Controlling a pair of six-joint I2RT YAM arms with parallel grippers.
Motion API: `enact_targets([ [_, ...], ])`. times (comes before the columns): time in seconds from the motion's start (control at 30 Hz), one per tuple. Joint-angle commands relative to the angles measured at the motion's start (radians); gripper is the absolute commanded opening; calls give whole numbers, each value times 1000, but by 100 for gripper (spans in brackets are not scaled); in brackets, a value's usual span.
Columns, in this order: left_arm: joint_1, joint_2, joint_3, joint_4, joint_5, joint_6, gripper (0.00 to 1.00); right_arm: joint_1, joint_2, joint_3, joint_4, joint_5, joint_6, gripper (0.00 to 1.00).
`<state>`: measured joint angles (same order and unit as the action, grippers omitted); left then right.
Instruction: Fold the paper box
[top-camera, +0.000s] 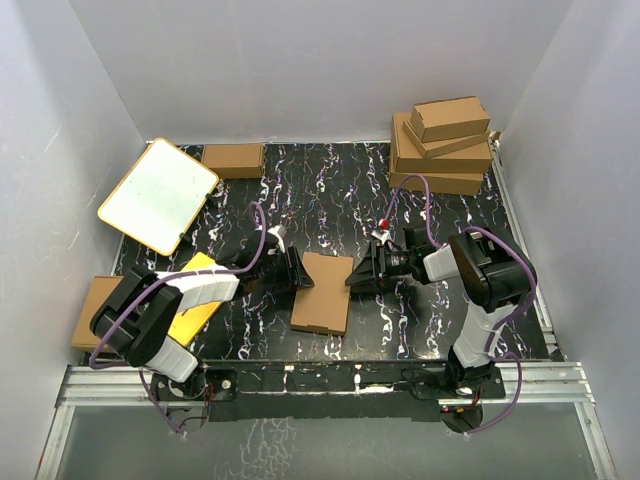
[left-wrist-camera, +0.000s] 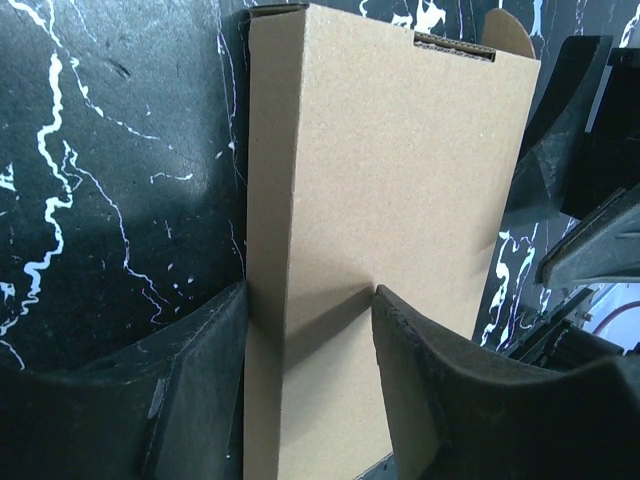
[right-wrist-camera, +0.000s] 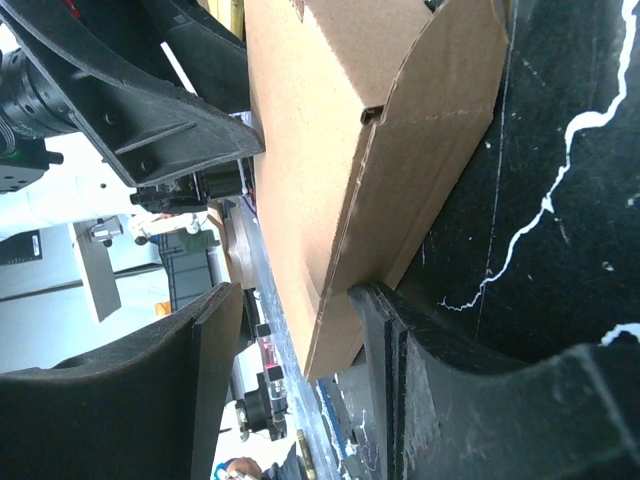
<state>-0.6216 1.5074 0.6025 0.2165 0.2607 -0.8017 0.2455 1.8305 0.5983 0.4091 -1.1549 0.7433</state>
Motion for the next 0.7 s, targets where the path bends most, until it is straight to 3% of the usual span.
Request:
enact_targets([
  [0.0, -15, 42, 28, -11, 52, 10, 50, 21, -9, 17, 84, -38, -7, 54],
  [0.23, -15, 53, 48, -33, 48, 24, 50, 20, -15, 36, 34, -33, -45, 51],
  [0.67, 12, 33, 48, -72, 28, 42, 51, -37, -18, 74, -140, 45, -186, 59],
])
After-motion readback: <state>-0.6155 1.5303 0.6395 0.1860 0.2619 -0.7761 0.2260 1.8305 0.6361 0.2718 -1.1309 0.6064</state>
